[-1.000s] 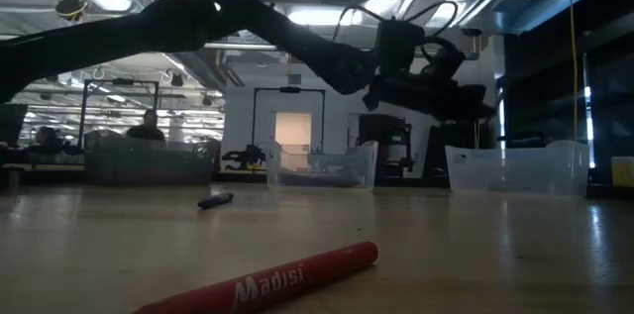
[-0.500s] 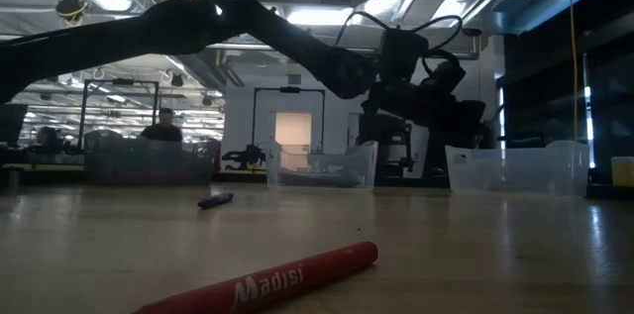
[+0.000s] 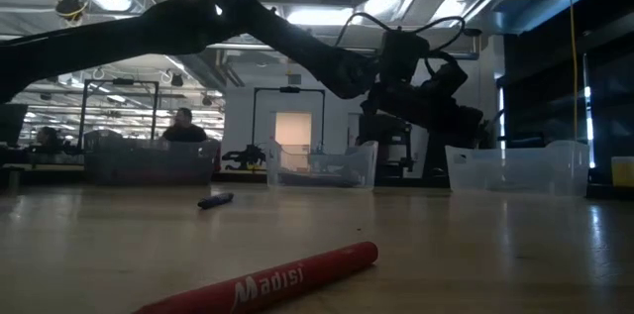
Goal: Sort crayons/erasers/pens/pencils in bins
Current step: Put the gray crayon into the right transparent bin, then put the blue crayon into the right transparent bin
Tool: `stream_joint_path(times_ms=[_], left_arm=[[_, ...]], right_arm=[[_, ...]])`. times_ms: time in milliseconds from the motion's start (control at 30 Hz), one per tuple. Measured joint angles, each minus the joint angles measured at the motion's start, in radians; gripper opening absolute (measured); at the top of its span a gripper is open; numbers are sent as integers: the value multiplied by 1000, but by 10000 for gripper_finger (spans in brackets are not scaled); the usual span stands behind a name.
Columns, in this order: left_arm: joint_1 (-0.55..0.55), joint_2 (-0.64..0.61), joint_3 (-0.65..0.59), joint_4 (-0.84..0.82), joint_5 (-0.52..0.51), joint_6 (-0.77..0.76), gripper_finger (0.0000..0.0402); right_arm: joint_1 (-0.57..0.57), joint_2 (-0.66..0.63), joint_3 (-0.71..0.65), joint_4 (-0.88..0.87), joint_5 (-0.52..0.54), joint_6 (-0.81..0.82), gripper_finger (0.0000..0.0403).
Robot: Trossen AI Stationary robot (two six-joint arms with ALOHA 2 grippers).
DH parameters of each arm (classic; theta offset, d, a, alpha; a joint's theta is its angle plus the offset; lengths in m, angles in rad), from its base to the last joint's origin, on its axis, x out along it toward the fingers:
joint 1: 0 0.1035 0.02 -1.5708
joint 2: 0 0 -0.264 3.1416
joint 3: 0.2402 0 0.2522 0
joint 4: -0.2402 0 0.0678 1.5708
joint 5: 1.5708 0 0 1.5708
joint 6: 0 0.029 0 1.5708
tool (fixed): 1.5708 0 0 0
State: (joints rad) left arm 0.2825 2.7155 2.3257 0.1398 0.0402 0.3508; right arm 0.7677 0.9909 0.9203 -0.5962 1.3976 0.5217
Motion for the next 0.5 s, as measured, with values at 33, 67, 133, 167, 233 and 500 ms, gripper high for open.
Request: stream_joint_path(times_ms=[33,67,133,167,233,500], left_arm=[[1,0,0,0,-1,0,24],[1,0,0,1,-5,0,29],[3,0,0,3,-12,0,42],[5,0,0,1,-12,-1,49],[6,0,0,-3,-13,-1,63],[-13,-9,0,-70,-75,4,110]], right_arm=[[0,0,0,0,-5,0,135],[0,0,0,0,-6,0,135],[0,0,0,1,-6,0,135],[0,0,0,1,-6,-1,135],[0,0,0,1,-6,-1,135],[0,1,0,1,-5,-2,135]])
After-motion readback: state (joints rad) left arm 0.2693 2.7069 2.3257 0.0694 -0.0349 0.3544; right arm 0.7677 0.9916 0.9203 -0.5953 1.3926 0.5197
